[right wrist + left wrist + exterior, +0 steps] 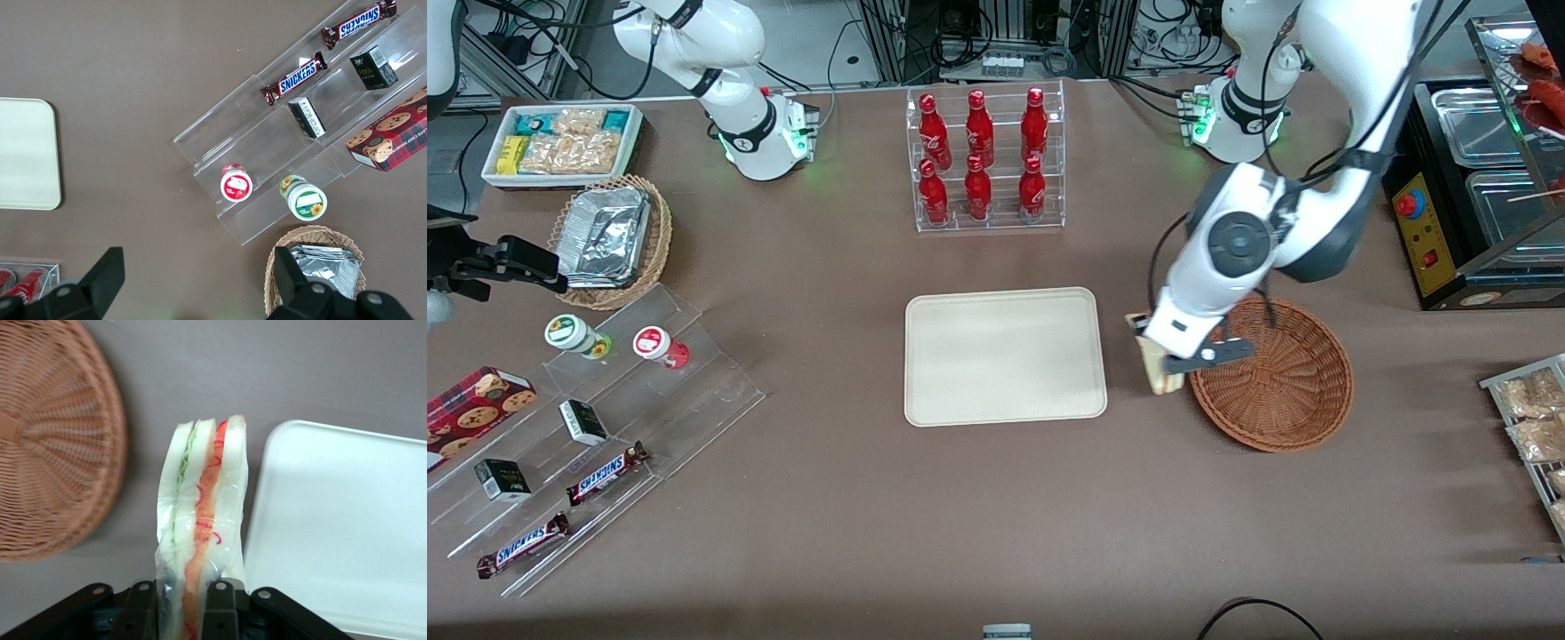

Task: Place sandwich from basket to tray
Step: 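Lift the sandwich with the left gripper and carry it over the cream tray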

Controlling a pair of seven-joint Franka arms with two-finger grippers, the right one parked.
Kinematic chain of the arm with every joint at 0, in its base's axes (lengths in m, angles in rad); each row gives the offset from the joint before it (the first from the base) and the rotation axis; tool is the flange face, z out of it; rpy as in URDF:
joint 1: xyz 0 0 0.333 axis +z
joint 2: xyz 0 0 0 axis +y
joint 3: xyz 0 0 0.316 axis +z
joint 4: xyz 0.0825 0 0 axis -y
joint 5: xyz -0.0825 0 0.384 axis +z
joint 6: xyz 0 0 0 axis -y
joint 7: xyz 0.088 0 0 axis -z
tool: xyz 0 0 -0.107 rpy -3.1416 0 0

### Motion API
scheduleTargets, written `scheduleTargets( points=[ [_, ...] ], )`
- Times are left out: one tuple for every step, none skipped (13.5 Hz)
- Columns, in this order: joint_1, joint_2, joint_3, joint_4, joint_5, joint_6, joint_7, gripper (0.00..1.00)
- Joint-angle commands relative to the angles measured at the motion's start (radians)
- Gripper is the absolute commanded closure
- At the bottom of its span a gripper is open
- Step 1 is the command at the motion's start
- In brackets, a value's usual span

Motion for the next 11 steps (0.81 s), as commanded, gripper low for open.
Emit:
scheduleTargets(
  points=[
    [-0.107, 0.123, -0.005, 0.135, 0.1, -0.03, -0.158, 1.0],
    [-0.139, 0.158, -0.005, 0.169, 0.15, -0.036, -0.213, 1.0],
    [-0.172, 0.192, -0.005, 0.202, 0.176, -0.036, -0.246, 1.0],
    [-0.205, 0.218, -0.005, 0.23, 0.185, -0.039, -0.26, 1.0],
    [-0.238, 0.244, -0.002, 0.258, 0.191, -0.05, -0.272, 1.0],
    [-0.262, 0.269, 0.0, 0.291, 0.208, -0.065, -0.275, 1.0],
    [-0.278, 0.299, -0.001, 0.327, 0.231, -0.085, -0.271, 1.0],
    [-0.284, 0.328, -0.003, 0.362, 0.251, -0.1, -0.26, 1.0],
    [-0.293, 0.35, -0.005, 0.383, 0.257, -0.104, -0.257, 1.0],
    [-0.317, 0.372, -0.003, 0.409, 0.259, -0.113, -0.248, 1.0],
    [-0.337, 0.395, -0.003, 0.445, 0.259, -0.127, -0.219, 1.0]
  ],
)
